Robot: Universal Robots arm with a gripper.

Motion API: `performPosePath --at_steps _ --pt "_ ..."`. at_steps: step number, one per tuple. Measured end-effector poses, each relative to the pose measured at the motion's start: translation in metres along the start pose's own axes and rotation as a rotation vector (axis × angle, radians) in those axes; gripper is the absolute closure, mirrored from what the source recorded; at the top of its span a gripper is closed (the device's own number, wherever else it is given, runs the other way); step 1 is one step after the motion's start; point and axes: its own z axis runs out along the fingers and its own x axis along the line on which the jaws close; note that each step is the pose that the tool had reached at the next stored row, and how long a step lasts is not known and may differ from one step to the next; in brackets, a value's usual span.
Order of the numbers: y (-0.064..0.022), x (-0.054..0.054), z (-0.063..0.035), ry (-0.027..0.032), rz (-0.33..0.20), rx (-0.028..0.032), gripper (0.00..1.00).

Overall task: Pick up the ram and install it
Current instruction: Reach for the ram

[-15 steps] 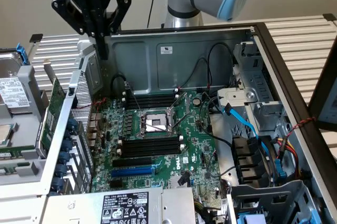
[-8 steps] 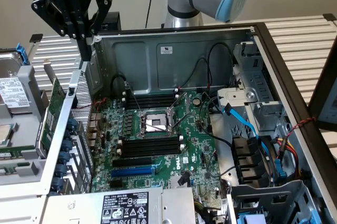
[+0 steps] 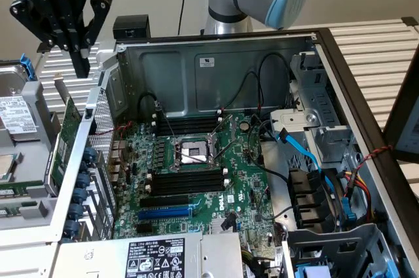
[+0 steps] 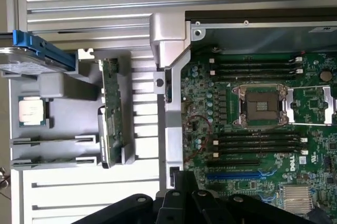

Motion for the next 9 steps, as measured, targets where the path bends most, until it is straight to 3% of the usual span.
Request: performPosePath --at_steps 5,9 --pt "-0.0015 0.021 -0.0002 0.0024 0.000 -0.0003 0.89" --pt "-0.0025 0.034 -0.0004 0.0086 0.000 -0.0008 0.89"
